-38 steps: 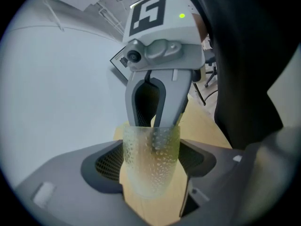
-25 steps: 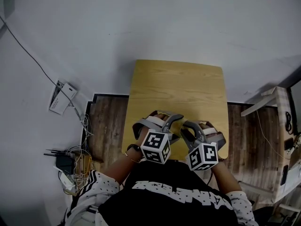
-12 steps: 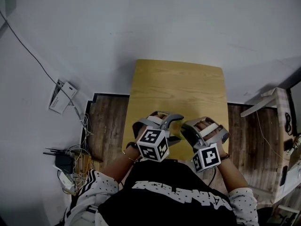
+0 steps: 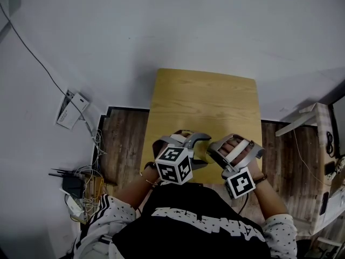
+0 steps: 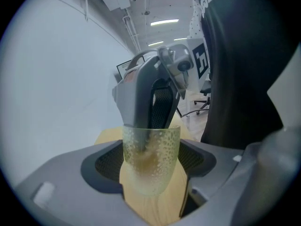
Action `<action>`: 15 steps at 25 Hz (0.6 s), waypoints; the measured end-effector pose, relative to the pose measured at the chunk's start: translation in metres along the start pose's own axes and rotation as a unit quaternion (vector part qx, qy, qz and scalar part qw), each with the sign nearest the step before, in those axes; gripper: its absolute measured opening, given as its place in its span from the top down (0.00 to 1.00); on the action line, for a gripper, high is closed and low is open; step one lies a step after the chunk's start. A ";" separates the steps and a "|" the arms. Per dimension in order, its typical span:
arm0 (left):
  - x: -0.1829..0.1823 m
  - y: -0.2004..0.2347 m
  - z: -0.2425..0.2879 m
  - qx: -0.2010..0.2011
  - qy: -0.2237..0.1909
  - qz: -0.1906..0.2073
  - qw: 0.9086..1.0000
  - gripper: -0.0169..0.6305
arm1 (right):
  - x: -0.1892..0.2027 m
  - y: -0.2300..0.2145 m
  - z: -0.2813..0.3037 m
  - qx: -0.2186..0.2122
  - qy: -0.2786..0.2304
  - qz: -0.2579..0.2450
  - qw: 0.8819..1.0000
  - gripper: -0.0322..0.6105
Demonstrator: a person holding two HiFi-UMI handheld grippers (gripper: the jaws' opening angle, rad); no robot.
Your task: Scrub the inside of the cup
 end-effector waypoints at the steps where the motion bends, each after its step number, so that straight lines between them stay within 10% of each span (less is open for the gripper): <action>1: -0.001 0.000 -0.001 0.000 -0.002 0.000 1.000 0.41 | 0.000 0.000 -0.001 0.001 -0.002 -0.015 1.000 0.83; 15: -0.001 0.006 -0.003 -0.036 0.034 0.033 0.998 0.41 | 0.001 -0.011 0.001 0.016 -0.020 0.121 0.992 0.83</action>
Point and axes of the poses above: the fingertips, and each gripper's own axes: z forward along the fingers, y to its left, x out of its underside, the point moved 5 cm from there along -z, backward along the fingers, and after that the axes turned 7 degrees about z, right-handed, at the moved point
